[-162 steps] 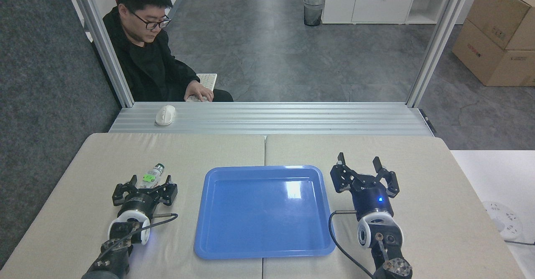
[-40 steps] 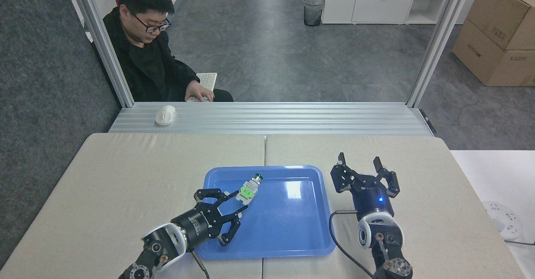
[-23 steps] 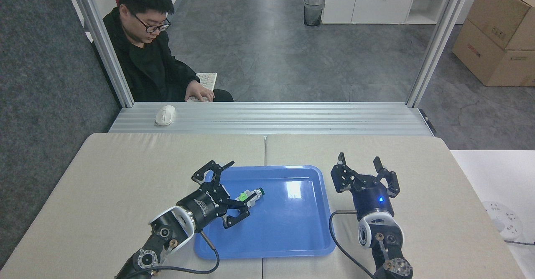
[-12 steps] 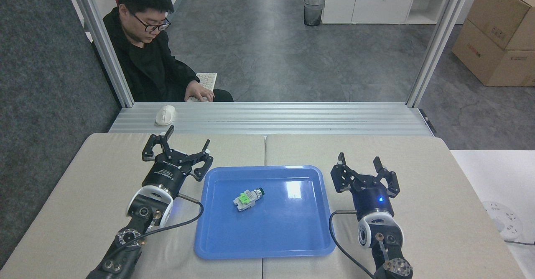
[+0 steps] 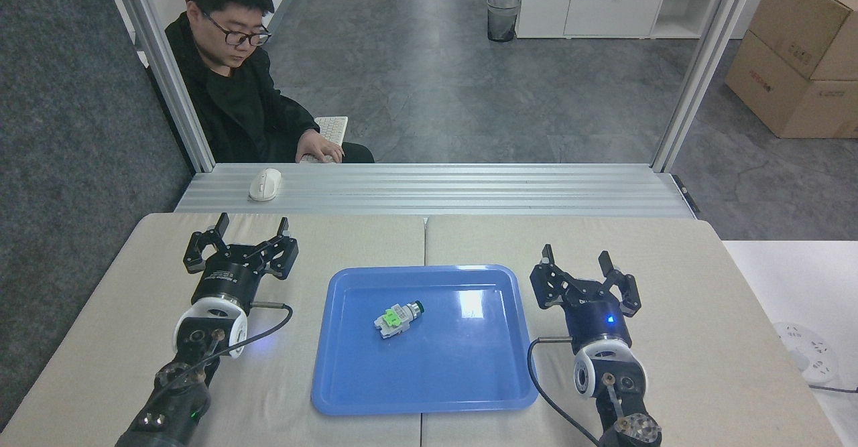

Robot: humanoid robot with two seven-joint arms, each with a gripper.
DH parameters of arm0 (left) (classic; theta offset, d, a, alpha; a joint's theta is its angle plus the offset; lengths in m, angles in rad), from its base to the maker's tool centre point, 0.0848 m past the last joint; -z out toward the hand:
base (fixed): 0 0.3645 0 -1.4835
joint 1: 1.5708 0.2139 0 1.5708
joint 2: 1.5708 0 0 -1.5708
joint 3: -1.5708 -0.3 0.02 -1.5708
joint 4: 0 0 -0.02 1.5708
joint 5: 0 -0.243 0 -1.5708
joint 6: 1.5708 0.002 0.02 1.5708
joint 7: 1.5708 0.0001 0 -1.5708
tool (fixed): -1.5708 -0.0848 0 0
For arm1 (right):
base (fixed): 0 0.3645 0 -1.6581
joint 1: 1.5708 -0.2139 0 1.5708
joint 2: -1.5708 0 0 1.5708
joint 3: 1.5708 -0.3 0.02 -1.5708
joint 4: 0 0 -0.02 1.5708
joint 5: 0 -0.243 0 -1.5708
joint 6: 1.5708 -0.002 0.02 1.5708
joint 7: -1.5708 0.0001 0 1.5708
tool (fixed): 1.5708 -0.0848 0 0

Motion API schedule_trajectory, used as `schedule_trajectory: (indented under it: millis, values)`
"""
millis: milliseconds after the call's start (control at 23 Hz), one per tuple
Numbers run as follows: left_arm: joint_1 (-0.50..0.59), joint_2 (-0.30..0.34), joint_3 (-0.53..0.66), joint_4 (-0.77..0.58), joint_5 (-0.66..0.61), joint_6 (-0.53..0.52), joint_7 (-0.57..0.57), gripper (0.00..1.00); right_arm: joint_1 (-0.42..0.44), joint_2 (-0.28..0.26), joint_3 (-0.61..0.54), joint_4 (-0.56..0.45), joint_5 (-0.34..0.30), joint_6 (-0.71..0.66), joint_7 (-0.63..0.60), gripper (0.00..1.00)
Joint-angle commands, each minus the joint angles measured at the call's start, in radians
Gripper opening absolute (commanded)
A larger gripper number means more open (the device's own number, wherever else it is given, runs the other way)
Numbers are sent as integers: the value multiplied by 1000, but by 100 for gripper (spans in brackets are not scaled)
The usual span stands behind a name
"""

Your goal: Pick up switch part and place in tray

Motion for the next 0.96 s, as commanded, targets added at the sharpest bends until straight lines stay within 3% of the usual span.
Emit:
schedule_trajectory:
  millis: [0, 391, 913]
  values:
    - [1, 28, 57, -57, 122, 1, -15, 99, 0, -1, 0, 0, 0, 1, -1, 100]
    - [37, 36, 68, -159, 119, 1, -19, 99, 0, 1, 0, 0, 0, 1, -1, 100]
    - [72, 23, 65, -162, 105, 6, -19, 99, 0, 1, 0, 0, 0, 1, -1, 100]
